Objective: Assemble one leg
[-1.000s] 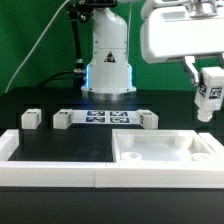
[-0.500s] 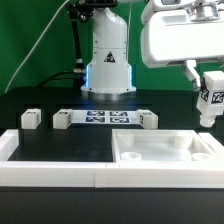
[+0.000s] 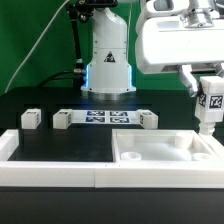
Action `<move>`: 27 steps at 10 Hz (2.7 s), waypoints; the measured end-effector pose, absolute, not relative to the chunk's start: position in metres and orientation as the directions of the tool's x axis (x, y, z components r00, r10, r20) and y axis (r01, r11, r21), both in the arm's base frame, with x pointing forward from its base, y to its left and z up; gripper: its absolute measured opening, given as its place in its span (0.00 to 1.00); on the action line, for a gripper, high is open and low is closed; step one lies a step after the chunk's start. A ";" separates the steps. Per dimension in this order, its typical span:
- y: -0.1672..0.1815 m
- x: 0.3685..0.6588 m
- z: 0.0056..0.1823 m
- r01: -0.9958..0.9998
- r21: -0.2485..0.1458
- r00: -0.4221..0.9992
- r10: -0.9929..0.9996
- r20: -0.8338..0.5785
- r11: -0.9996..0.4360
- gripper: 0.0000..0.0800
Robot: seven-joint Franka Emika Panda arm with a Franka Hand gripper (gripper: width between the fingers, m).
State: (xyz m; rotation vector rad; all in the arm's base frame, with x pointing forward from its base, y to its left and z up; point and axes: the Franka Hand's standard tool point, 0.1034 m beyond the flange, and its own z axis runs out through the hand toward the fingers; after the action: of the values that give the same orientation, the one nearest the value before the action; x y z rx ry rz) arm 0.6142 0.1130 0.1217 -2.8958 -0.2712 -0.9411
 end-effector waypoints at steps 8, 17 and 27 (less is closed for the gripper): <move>0.109 0.616 0.088 0.185 -0.025 0.804 0.137 0.578 -0.982 0.36; 0.113 0.614 0.070 0.189 -0.032 0.819 0.140 0.557 -0.981 0.74; 0.112 0.616 0.105 0.205 -0.035 0.841 0.158 0.517 -0.978 0.81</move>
Offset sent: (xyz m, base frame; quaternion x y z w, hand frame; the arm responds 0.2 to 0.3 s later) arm 0.0036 -0.0022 -0.0187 -0.0188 0.0156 0.0087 0.9997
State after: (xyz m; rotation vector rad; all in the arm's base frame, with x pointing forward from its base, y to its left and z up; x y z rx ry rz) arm 0.6164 0.1118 0.1052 -2.9284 -0.2893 -0.8107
